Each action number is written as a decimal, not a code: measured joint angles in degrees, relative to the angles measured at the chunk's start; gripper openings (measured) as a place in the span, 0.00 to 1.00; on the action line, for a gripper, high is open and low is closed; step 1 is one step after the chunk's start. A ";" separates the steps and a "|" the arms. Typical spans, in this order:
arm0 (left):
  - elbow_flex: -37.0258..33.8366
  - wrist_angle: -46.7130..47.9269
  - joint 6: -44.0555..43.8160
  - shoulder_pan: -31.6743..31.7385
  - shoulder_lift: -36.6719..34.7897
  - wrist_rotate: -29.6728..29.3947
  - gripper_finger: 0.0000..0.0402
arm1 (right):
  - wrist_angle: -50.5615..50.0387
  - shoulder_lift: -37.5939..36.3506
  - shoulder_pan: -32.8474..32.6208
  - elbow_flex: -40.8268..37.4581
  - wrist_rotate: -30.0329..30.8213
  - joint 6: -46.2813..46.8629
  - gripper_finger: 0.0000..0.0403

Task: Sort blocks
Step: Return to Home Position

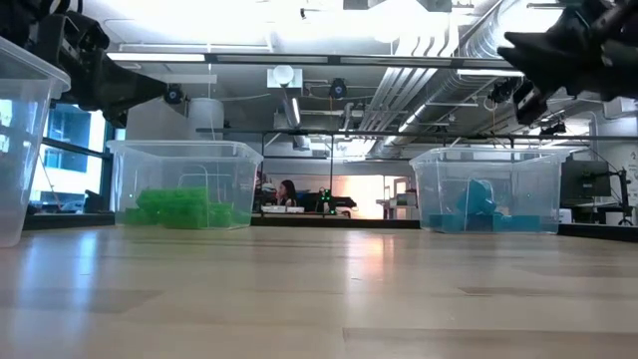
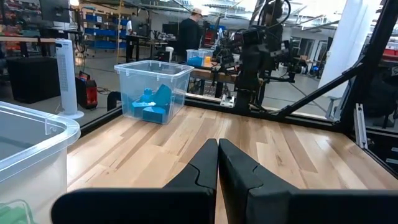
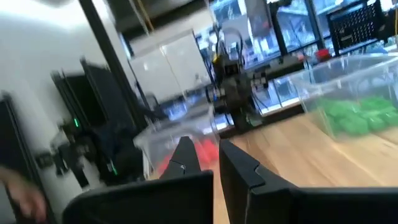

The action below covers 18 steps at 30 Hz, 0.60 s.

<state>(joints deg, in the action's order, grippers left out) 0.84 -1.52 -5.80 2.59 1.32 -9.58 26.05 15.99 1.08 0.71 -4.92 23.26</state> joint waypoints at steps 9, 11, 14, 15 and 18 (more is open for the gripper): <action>0.00 0.00 0.00 -0.02 0.00 0.00 0.00 | -13.35 0.08 -0.87 0.24 0.20 -2.31 0.00; 0.00 0.00 0.00 -0.02 0.02 0.00 0.00 | -16.12 0.08 -0.87 0.24 0.25 -2.58 0.00; 0.00 0.00 0.00 -0.02 0.01 0.00 0.00 | -20.34 0.13 -0.87 0.24 0.29 -2.69 0.00; 0.00 0.00 0.00 -0.02 0.02 0.00 0.00 | -21.69 0.13 -0.87 0.24 0.29 -2.70 0.00; 0.00 0.00 0.00 -0.02 0.01 0.00 0.00 | -25.08 0.12 -0.87 0.26 0.29 -2.73 0.00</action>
<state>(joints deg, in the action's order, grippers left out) 0.84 -1.52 -5.80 2.57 1.33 -9.58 0.97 16.12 0.21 0.97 -4.62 20.53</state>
